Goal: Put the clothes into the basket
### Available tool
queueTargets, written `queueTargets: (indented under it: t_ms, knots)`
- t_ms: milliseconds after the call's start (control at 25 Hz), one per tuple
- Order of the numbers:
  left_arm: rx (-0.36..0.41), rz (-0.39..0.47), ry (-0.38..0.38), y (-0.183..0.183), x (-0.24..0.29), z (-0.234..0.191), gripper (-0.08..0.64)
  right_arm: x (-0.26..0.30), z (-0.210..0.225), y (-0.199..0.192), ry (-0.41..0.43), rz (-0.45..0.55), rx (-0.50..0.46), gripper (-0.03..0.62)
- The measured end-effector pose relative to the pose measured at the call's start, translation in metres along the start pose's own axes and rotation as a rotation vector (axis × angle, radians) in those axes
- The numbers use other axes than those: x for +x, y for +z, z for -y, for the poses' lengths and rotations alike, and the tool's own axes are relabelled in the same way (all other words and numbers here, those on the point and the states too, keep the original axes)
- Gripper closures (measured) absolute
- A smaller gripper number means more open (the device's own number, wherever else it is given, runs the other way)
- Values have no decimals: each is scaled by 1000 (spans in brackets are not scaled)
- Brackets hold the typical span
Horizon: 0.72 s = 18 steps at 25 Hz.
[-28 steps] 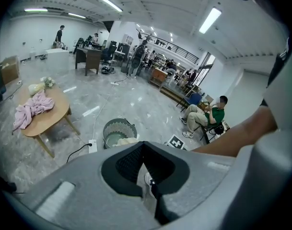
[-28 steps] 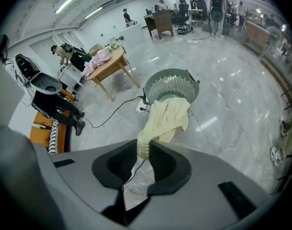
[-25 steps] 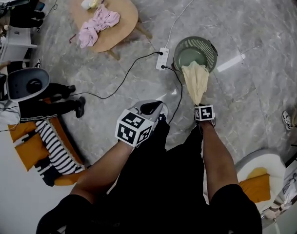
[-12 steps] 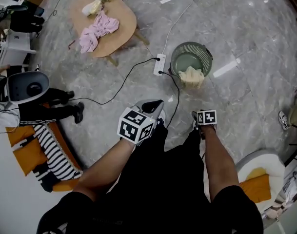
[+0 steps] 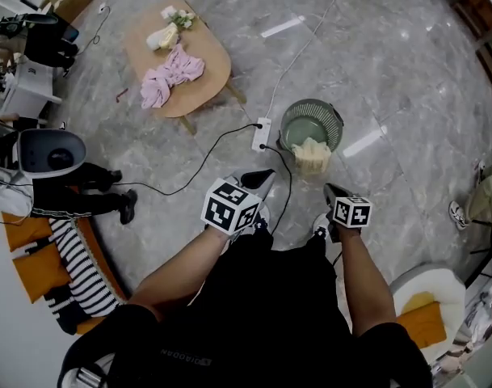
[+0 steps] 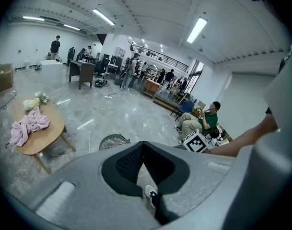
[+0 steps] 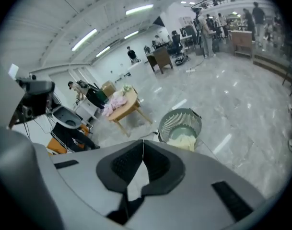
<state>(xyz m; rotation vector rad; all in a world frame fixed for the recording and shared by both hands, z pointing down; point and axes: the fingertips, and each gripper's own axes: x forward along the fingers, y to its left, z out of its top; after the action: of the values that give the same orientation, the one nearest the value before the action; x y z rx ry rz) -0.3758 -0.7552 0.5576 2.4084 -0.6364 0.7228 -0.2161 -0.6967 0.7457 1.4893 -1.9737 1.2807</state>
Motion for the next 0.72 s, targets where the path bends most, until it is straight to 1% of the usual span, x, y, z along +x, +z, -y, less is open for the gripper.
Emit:
queueTargets:
  t_ms: [80,200,240,280,360,480,600,720]
  knots:
    - [4,20,-9,6,-8,-2,558,-23,-34,34,66,103,21,575]
    - [32,41,-41,13,-18,3,558,-63,-91,74,221,262,86,575]
    - [47,45,-55,15,-21,7,558,-76,-107,83,253,303,96,577]
    - [61,49,-70,16,-24,10,558,-87,-121,90,267,334,95,577]
    - [81,56,-98,18,-29,16,558,-108,-146,98,258,380,67,577]
    - [104,61,-145,19,-36,26,558,-131,-170,101,218,431,19,577]
    - [135,64,-181,18,-40,36,559,-149,-180,102,179,474,-10,577]
    - [152,80,-196,20,-44,44,558,-163,-182,100,141,494,-34,577]
